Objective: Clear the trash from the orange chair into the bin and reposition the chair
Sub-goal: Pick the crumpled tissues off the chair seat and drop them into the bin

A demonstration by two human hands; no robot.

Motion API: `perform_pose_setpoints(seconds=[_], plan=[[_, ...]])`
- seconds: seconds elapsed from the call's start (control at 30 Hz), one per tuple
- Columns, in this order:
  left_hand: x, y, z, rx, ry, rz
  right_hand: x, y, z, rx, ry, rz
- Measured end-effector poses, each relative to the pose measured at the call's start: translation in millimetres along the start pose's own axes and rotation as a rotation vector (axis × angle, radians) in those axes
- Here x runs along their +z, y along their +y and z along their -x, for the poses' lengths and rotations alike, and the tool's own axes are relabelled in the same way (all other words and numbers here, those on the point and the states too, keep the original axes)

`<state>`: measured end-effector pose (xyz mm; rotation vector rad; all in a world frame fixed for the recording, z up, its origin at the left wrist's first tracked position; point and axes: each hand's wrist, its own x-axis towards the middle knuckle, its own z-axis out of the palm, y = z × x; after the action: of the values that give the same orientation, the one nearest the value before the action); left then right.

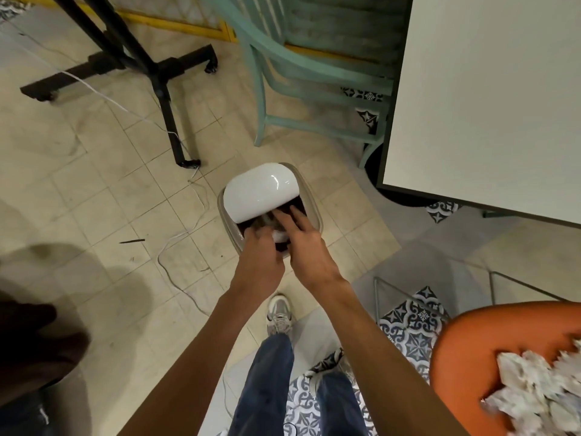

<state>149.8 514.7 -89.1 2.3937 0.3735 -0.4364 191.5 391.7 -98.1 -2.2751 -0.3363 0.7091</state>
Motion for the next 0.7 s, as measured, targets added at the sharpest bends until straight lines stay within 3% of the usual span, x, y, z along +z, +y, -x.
perform_pose_setpoints(seconds=[0.2, 0.27, 0.47, 0.57, 0.7], plan=[[30.0, -11.1, -42.6, 0.055, -0.113, -0.408, -3.3, -1.8, -2.8, -0.040, -0.013, 0.065], [30.9, -6.6, -49.6, -0.014, -0.199, -0.473, -6.3, -3.6, -1.5, -0.040, 0.001, 0.060], [29.7, -6.9, -47.7, -0.081, -0.266, -0.333, -11.2, 4.0, 13.8, -0.022, 0.056, 0.068], [23.0, -6.4, -35.9, 0.055, -0.176, -0.307, -18.3, 5.6, 30.3, -0.017, 0.158, 0.057], [16.1, 4.0, -13.3, 0.110, -0.102, -0.237, -25.5, 13.6, 55.9, 0.025, 0.293, 0.081]])
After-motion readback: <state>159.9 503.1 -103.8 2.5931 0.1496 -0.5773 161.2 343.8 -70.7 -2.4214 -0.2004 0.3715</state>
